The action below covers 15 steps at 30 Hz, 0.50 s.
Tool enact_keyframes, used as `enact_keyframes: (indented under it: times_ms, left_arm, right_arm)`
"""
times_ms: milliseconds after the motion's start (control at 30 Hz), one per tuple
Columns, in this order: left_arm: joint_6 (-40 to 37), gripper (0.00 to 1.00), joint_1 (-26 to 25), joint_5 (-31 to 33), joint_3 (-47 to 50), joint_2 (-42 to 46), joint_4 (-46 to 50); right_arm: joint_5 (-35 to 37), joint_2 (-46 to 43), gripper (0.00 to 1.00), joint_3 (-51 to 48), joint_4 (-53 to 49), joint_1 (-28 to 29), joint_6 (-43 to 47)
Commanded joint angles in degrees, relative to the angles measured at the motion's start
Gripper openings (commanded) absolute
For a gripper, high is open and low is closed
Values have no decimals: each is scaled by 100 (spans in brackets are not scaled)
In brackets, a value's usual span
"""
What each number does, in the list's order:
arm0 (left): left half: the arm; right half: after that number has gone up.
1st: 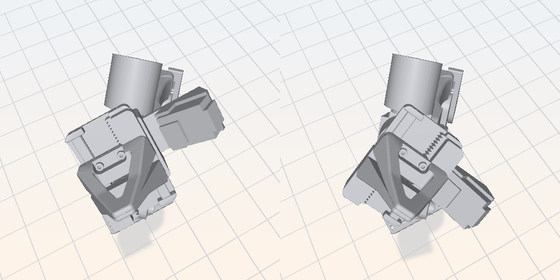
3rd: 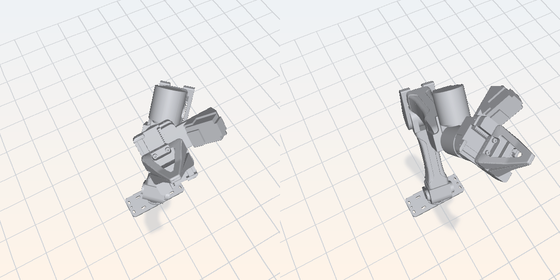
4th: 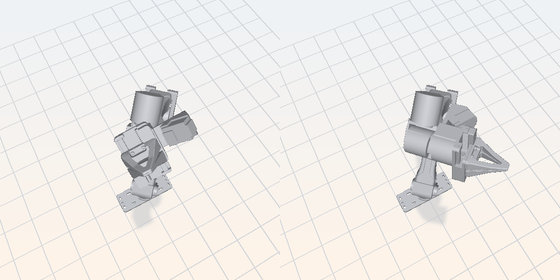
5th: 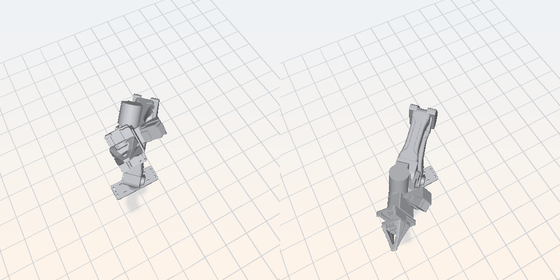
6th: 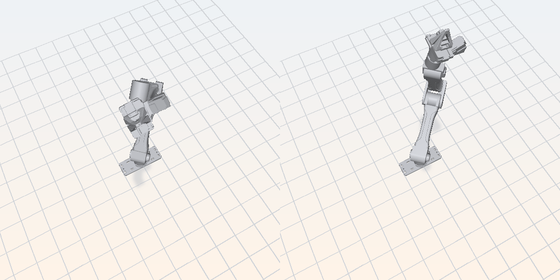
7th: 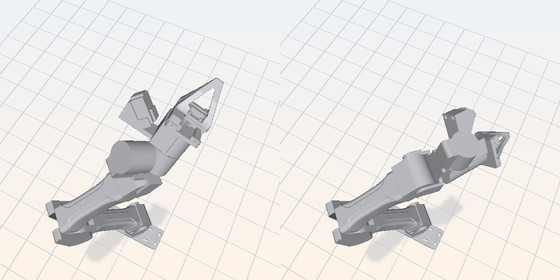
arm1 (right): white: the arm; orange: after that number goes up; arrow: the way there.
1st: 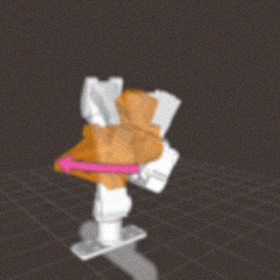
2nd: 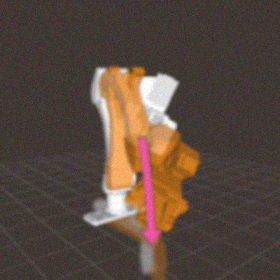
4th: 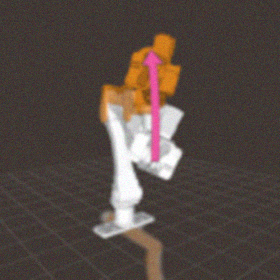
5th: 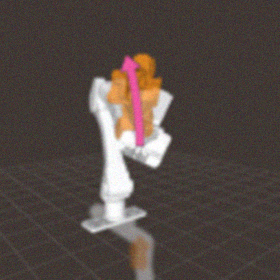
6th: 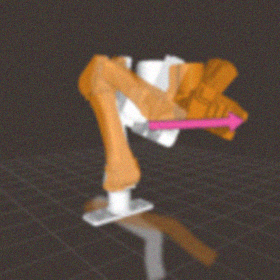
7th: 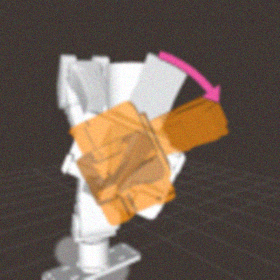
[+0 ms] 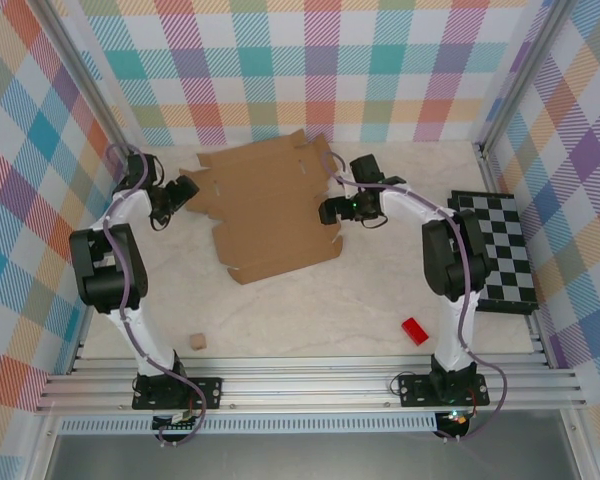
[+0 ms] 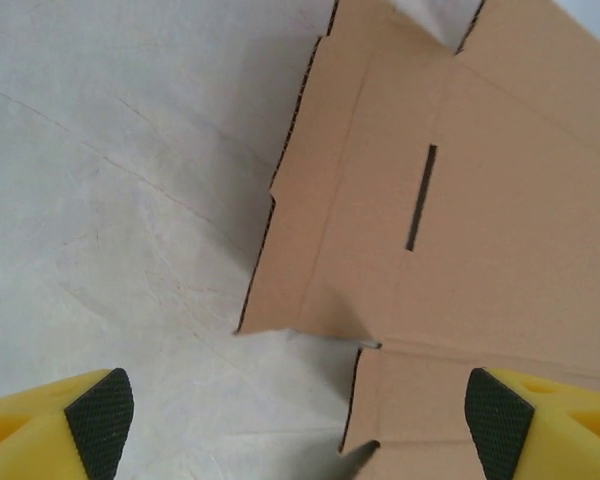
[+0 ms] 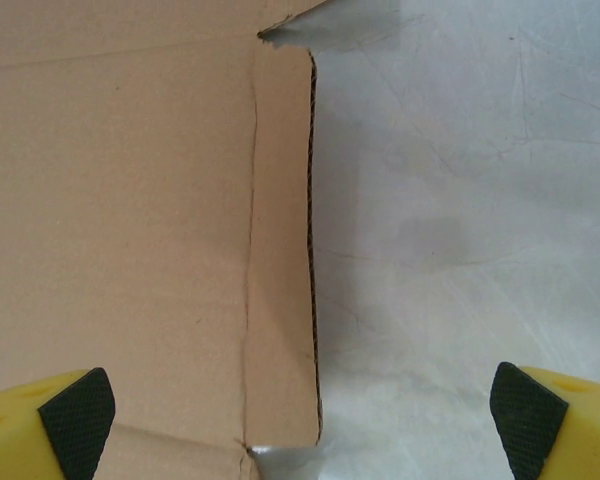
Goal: Fold the paper box
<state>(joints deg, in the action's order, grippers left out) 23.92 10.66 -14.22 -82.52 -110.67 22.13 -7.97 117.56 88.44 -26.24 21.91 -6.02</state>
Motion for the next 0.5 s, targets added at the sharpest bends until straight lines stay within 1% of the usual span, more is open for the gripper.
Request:
enact_keyframes:
  times_ms: [0, 100, 233, 333, 433, 467]
  left_arm:
    - [-463, 85, 48, -336, -504, -308, 429]
    - [-578, 76, 57, -459, -954, -721, 520]
    - [-730, 59, 79, -507, -1530, -1265, 658]
    - [-815, 52, 78, -559, -1961, -1635, 830]
    - [-929, 42, 81, -639, -2272, -1930, 972]
    - [-978, 41, 83, -591, -2340, -1996, 1041]
  right_arm:
    - [-24, 144, 100, 176, -268, 33, -182]
    - [-48, 180, 100, 178, -260, 109, -208]
    - [-27, 91, 100, 126, -291, 207, -180]
    - [-54, -92, 100, -2, -265, 235, -165]
    - [-89, -346, 100, -133, -252, 235, -114]
    - [-102, -445, 100, -164, -270, 235, -89]
